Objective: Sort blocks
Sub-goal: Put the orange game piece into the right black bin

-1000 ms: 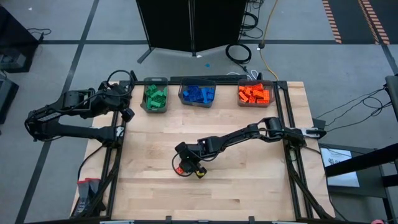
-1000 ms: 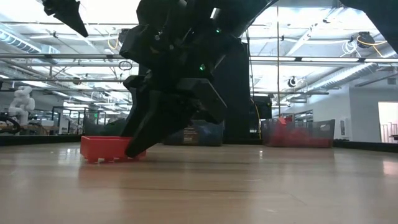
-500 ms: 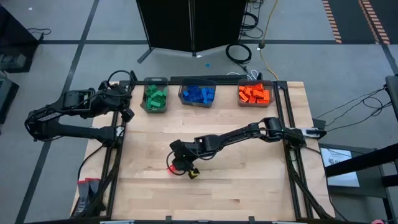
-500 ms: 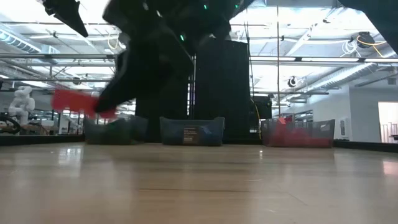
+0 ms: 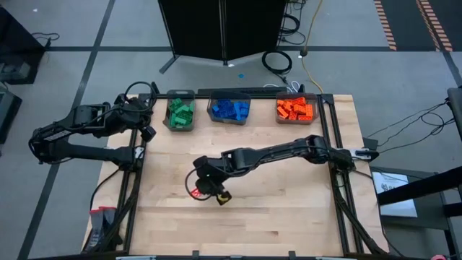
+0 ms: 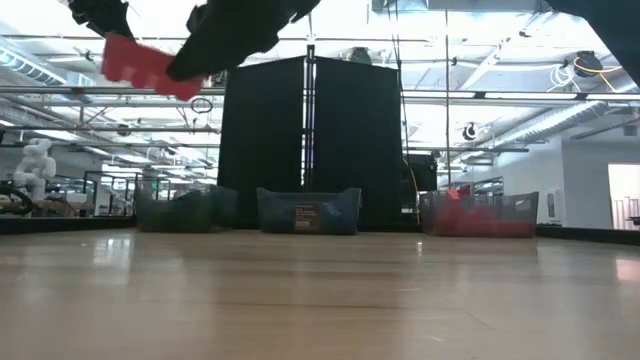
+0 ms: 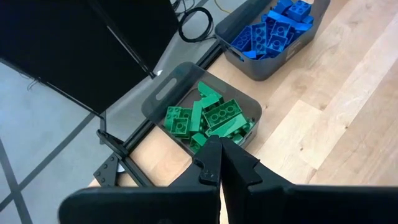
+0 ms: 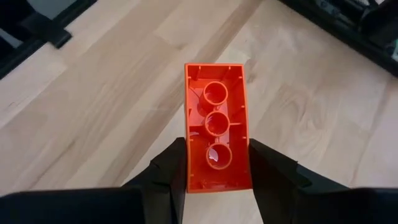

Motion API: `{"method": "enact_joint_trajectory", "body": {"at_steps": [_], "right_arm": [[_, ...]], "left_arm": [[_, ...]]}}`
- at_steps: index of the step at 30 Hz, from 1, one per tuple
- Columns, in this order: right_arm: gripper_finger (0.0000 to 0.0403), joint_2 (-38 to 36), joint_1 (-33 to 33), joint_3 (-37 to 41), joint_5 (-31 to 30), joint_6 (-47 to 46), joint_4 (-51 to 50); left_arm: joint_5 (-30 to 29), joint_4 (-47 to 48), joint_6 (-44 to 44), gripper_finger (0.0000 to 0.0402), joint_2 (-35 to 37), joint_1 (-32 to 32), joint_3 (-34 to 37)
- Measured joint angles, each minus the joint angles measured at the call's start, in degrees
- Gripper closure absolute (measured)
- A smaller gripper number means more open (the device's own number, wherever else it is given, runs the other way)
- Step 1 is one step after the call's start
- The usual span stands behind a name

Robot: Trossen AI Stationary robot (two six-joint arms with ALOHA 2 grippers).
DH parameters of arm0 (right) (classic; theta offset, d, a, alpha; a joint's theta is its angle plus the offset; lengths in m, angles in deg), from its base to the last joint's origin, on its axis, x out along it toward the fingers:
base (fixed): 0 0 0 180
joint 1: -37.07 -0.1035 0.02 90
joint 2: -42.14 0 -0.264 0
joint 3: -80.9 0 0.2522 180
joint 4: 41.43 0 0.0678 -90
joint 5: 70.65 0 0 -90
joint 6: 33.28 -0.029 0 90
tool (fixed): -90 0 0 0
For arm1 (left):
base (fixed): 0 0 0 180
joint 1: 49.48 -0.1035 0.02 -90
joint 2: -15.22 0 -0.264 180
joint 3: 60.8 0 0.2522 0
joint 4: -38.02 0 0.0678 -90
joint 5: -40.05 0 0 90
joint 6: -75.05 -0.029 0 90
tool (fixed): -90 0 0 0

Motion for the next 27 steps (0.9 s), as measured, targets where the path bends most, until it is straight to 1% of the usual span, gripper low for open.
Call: {"method": "enact_joint_trajectory", "body": {"at_steps": [4,13,27], "right_arm": [[0.0273,0.0,0.0,-4.4,0.0,0.1,-6.1],[0.0273,0.0,0.0,-11.4,-0.3,0.2,-11.6],[0.0273,0.0,0.4,-12.6,-0.8,0.1,-15.7]], "left_arm": [[0.0,0.0,0.0,0.0402,0.0,0.0,0.0],[0.0,0.0,0.1,0.0401,0.0,0.0,0.0],[0.0,0.0,0.4,0.0402,0.0,0.0,0.0]]}}
